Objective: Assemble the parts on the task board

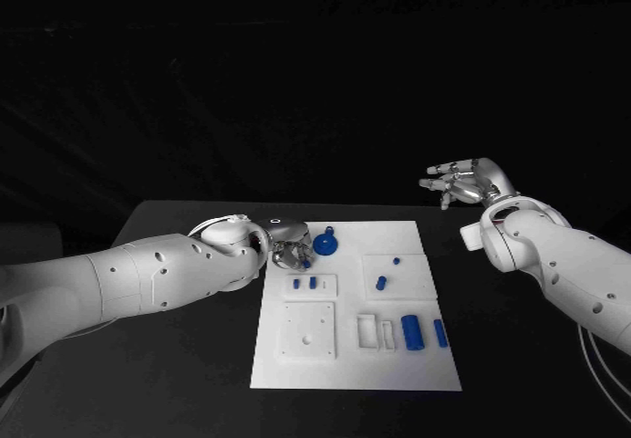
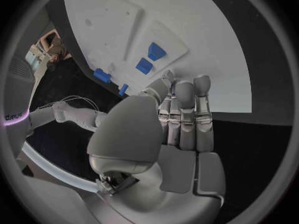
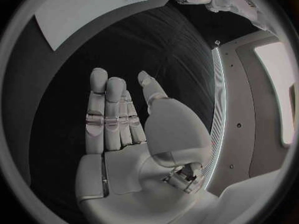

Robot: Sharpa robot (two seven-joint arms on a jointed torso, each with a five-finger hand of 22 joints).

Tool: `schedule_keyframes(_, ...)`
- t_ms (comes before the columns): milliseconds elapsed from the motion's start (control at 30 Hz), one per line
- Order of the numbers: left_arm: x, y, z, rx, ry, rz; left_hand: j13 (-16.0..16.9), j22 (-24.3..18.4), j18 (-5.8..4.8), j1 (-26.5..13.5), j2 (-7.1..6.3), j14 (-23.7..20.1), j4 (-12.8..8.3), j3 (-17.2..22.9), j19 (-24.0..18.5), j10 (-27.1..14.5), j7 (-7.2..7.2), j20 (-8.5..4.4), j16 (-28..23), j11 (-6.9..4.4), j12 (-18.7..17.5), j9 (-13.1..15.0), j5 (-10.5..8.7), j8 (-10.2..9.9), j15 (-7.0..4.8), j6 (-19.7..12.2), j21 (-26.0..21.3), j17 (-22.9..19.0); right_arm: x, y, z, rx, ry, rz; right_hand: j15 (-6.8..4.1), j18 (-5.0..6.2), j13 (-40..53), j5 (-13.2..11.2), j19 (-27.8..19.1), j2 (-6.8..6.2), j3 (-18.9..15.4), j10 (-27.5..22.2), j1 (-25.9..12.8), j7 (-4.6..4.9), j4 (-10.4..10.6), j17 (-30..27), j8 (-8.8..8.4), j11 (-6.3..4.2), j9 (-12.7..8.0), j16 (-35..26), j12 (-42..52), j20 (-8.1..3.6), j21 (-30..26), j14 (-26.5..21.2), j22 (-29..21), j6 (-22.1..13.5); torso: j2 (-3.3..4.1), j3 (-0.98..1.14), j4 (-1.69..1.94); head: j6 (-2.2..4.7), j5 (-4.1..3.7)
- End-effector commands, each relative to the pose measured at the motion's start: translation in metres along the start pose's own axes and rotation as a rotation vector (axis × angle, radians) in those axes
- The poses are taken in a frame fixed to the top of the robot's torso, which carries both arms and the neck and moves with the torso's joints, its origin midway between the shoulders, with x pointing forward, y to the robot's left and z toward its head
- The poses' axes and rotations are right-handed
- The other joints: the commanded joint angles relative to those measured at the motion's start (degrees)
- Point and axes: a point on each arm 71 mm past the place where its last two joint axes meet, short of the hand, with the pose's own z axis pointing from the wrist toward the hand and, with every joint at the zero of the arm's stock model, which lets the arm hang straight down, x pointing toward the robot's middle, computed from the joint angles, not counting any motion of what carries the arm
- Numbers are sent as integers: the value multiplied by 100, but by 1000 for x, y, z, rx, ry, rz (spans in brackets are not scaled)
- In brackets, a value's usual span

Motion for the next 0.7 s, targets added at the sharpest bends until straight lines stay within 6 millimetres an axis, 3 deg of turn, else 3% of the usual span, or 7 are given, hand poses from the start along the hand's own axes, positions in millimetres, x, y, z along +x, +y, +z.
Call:
schedule_keyframes(33, 3, -2, 1, 1, 23, -5, 4, 107, 95, 15, 18, 35, -14, 12, -23, 4, -12, -15, -5, 0, 26, 5, -3, 35, 10, 31, 38, 5, 2, 0, 0, -5, 15, -1, 2, 75, -7, 23, 43, 1, 19, 40, -53, 12, 1, -6, 8, -2, 8, 34, -27, 3, -39, -32, 7, 35, 2, 5, 1, -7, 4)
schedule_keyframes(700, 5, -6, 6, 6, 47, -22, 3, 103, 90, -4, 41, 23, -8, 2, -33, -5, -14, -14, -20, 0, 26, 7, -4, 36, 12, 38, 28, -1, 3, -1, 0, 0, 20, 0, 3, 75, -15, 17, 73, 12, 15, 37, -67, 13, 5, -14, 9, -2, 8, 38, -25, 3, -110, -31, 49, 33, -2, -1, -4, -15, 24)
